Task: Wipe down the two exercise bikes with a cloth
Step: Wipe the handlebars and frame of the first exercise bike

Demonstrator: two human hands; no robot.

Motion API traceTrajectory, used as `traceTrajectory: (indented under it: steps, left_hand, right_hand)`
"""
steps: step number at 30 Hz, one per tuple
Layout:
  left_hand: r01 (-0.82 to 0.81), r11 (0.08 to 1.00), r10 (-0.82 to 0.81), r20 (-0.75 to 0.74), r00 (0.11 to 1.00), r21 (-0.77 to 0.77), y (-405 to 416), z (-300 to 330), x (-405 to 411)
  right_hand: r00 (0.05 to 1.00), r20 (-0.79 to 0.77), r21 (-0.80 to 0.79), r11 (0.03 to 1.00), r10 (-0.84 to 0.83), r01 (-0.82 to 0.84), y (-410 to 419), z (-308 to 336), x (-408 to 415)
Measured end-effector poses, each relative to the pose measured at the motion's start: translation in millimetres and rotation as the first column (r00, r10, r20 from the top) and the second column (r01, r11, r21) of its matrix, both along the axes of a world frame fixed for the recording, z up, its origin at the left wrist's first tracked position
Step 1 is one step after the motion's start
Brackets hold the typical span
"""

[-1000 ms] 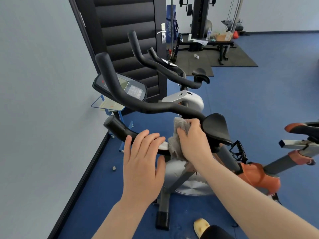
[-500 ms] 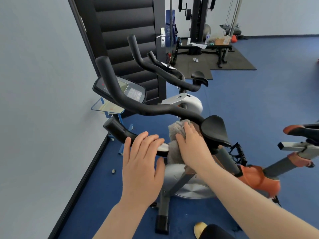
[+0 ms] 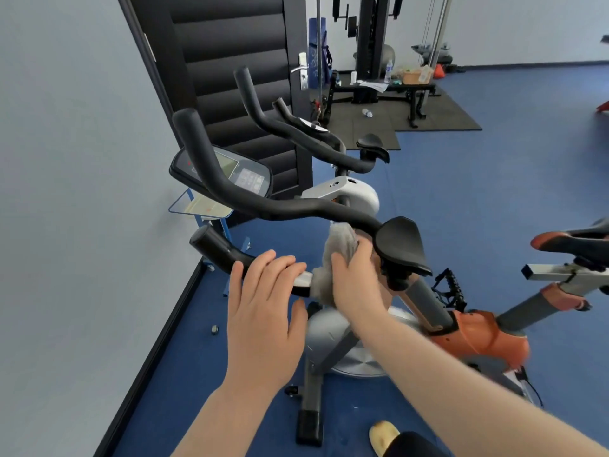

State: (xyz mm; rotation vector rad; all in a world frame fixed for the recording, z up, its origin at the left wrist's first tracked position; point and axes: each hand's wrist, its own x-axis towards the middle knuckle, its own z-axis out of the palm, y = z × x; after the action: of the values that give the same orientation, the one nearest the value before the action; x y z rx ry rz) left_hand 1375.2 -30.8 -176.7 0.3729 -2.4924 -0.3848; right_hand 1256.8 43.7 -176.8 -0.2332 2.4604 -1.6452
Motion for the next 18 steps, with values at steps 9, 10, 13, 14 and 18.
traceTrajectory:
  steps: [9,10,13,14,18]
  left_hand:
    - [-0.002,1.0,0.003,0.01,1.0,-0.004,-1,-1,0]
    - [0.002,1.0,-0.002,0.006,1.0,-0.002,-1,-1,1]
    - [0.008,1.0,-0.008,0.009,1.0,0.002,-1,0,1]
    - [0.008,1.0,-0.008,0.017,1.0,0.002,-2,0,1]
    - [0.013,1.0,-0.013,0.032,0.999,-0.006,-3,1,3]
  right_hand:
    - [0.983,0.16,-0.256,0.959,-0.085,0.124,-6,-11,6]
    - [0.981,0.171,-0.269,0.954,-0.09,0.134,-7,-12,18]
    - [0.978,0.168,-0.221,0.962,-0.125,0.161,-11,-10,21]
    - [0.975,0.177,-0.183,0.968,-0.138,0.17,-12,-5,11]
    - [0.997,0.045,-0.083,0.994,-0.066,0.07,-8,-1,5]
